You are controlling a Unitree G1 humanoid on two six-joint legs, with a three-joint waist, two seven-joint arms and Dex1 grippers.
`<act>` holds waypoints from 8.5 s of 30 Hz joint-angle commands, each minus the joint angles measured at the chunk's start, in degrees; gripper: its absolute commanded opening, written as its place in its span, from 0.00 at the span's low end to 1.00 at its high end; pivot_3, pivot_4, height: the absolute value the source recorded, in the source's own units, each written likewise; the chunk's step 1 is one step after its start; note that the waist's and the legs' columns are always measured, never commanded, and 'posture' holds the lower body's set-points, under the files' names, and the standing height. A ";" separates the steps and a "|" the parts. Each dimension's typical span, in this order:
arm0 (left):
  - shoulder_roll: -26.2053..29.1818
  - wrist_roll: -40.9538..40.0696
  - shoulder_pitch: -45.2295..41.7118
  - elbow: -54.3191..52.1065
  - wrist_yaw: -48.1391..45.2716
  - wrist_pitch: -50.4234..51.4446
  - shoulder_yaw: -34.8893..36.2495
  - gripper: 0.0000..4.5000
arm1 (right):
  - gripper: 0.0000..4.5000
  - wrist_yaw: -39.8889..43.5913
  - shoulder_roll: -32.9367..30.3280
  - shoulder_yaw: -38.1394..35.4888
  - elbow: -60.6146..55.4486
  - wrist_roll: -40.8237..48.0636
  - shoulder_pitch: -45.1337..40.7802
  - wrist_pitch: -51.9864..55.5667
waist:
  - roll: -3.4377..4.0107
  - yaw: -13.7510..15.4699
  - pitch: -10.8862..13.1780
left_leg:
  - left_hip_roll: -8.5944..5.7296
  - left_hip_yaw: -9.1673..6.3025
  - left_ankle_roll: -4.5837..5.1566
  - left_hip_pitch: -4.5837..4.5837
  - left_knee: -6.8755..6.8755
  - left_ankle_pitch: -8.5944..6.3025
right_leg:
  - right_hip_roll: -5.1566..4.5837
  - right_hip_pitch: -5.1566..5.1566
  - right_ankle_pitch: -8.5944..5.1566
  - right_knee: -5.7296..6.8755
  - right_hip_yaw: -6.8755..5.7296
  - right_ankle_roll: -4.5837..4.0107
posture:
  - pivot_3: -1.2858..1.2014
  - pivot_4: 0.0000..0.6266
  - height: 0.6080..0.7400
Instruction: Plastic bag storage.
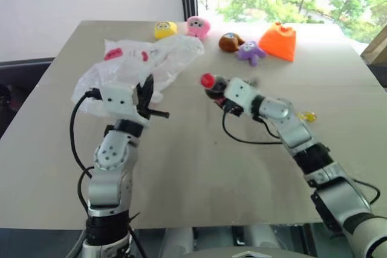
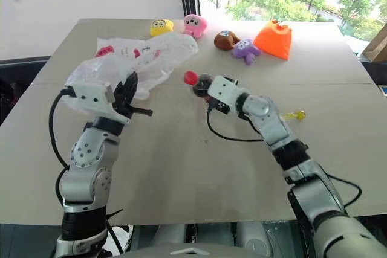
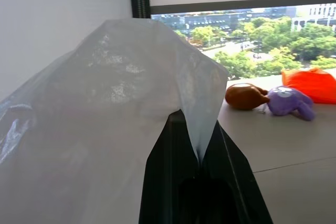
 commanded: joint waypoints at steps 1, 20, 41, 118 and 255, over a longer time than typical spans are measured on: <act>1.11 -1.49 0.58 -6.05 -3.94 0.68 -4.32 0.00 | 0.68 -1.39 0.41 2.75 4.88 -5.27 -5.06 -5.50 | 0.01 0.06 0.01 | -0.01 0.03 0.00 -0.02 0.03 0.00 | -0.02 -0.01 0.00 -0.02 0.01 0.00 | 0.52 0.24 1.00; 13.95 -8.37 19.26 -12.40 -24.81 0.70 -12.23 0.00 | 0.68 -8.33 3.18 -2.28 13.55 -6.26 -8.64 -12.40 | 0.47 -0.61 0.31 | 0.01 0.05 -0.01 -0.01 0.07 0.00 | -0.04 -0.03 -0.01 0.06 0.03 -0.01 | 0.52 0.24 1.00; 7.97 -4.01 21.51 -5.63 -20.49 -6.02 -12.48 0.00 | 0.98 -1.71 2.44 -6.15 8.25 0.24 -4.93 -11.58 | 0.58 -0.70 0.38 | 0.01 0.07 0.00 0.03 0.07 0.00 | -0.03 -0.02 0.00 0.08 0.07 -0.01 | 0.52 0.24 1.00; -1.64 -7.23 -11.91 14.51 -8.73 1.42 -2.48 0.00 | 0.61 -1.50 -15.44 -31.21 -3.58 23.78 4.62 19.51 | 0.96 -0.61 0.55 | 0.03 0.01 -0.03 -0.51 0.20 0.02 | -0.05 -0.41 0.03 0.06 -0.03 0.09 | 0.52 0.24 1.00; 9.82 -9.76 -48.40 36.70 -5.63 12.32 7.89 0.00 | 0.01 -0.51 -13.93 -40.26 2.89 38.73 -17.99 26.00 | 0.96 0.77 0.90 | -0.23 -0.64 0.01 -0.77 0.74 0.03 | 0.02 -0.10 0.16 0.03 -0.24 0.30 | 0.52 0.24 1.00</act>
